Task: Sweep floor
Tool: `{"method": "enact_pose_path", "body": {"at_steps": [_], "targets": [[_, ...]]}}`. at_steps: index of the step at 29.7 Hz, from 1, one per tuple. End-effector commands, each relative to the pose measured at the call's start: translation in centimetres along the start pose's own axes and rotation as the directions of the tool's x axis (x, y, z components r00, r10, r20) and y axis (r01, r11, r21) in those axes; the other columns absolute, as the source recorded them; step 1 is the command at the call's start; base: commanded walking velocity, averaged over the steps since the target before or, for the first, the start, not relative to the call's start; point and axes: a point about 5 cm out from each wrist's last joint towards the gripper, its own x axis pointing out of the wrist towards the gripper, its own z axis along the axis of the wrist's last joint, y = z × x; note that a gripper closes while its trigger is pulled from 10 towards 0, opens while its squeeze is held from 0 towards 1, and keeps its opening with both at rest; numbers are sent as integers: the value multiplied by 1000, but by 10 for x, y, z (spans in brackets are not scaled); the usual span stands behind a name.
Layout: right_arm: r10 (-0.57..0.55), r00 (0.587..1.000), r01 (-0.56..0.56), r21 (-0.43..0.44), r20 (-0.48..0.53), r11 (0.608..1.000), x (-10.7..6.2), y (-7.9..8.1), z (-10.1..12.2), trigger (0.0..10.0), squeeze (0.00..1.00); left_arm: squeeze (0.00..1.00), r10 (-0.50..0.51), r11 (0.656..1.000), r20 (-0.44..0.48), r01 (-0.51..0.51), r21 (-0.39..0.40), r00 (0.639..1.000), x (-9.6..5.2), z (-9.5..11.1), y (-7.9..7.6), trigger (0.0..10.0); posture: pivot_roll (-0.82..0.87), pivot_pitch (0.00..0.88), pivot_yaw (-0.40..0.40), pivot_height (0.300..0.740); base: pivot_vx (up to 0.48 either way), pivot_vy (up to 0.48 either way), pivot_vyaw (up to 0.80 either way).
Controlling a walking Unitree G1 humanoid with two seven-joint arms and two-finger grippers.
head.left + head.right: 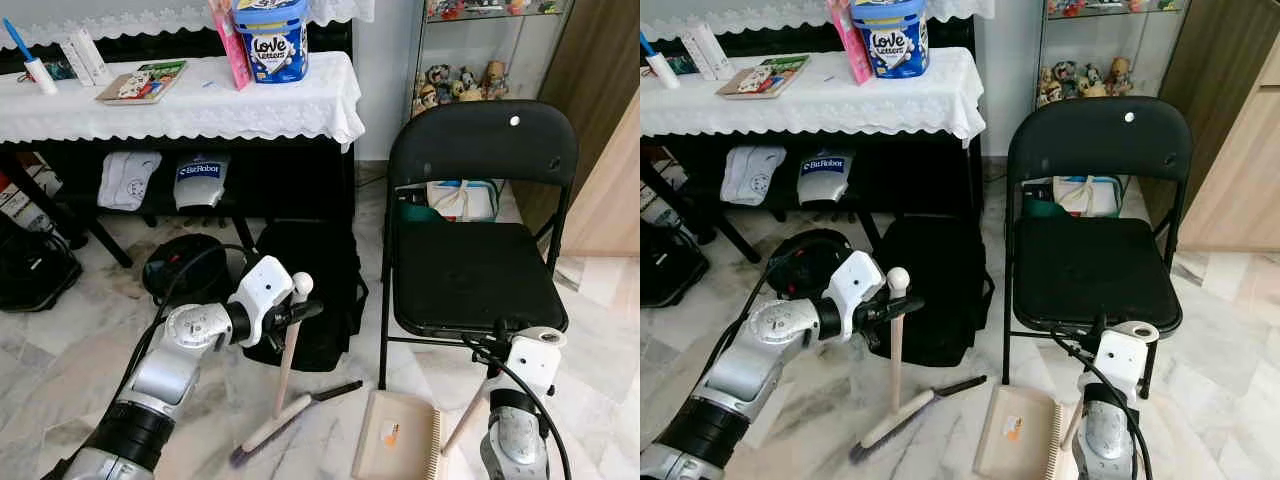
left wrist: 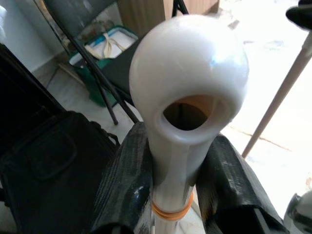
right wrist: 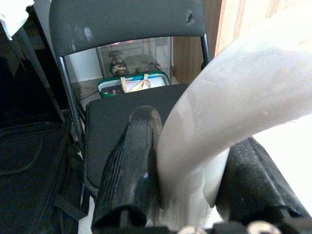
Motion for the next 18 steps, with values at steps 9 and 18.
{"method": "enact_pose_path", "body": {"at_steps": [9, 18], "targets": [[8, 1000, -8, 13, 12, 1000, 1, 3, 2, 10000, 0, 0, 161, 986, 92, -164, 35, 983, -10, 24, 37, 10000, -34, 42, 143, 740, 0, 0, 0], [11, 1000, -11, 14, 12, 1000, 1, 3, 1, 10000, 0, 0, 295, 951, 136, -304, 53, 946, -11, 31, 53, 10000, -35, 45, 141, 740, 0, 0, 0]]}}
